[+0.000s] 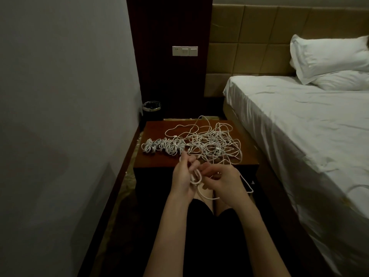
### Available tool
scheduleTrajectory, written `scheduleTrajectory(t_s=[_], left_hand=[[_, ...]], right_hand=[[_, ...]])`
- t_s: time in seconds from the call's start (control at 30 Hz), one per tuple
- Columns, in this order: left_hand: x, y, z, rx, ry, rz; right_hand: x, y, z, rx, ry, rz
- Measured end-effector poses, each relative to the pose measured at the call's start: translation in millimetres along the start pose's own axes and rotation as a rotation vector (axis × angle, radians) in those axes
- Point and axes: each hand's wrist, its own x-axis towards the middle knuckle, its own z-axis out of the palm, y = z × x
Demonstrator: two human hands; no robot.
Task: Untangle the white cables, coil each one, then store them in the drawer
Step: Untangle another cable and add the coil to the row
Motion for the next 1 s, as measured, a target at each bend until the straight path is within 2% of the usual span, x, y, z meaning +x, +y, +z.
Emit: scheduleTrajectory(t_s=[0.1, 0.2, 0.43, 0.53, 0.7, 0.87, 1.0], left_hand=[[-1.3, 5.5, -7.1, -0.172, 0.023, 0.019], [-1.4, 15.2, -12.5, -0.266, -0.021, 0.033], [1.9, 12.9, -13.5, -0.166, -0.062, -0.007], [4.4, 14.8, -15.4, -0.054, -0.052, -0.018], [4.0, 9.0, -14.6, 0.082, -0.038, -0.108], [1.3, 1.8, -14.5, 0.167, -0.173, -0.190], [-0.1, 3.6, -16.9, 0.257, -0.278, -0.228]], right_hand=[[-1.3, -5.3, -9.7, -0.100, -0.117, 0.020], [-2.8, -9.3, -30.2, -0.163, -0.259, 0.052], [-3.5, -24.8, -39.1, -0.349, -0.328, -0.061], [-4.3, -22.3, -23.8, -0.287, -0.350, -0.113], [-5.1, -25.9, -12.2, -0.090, -0.254, -0.167], [-5.9, -28.7, -3.1, -0.085, -0.093, -0.121], [-5.1, -23.0, -3.1, -0.103, -0.070, -0.068]])
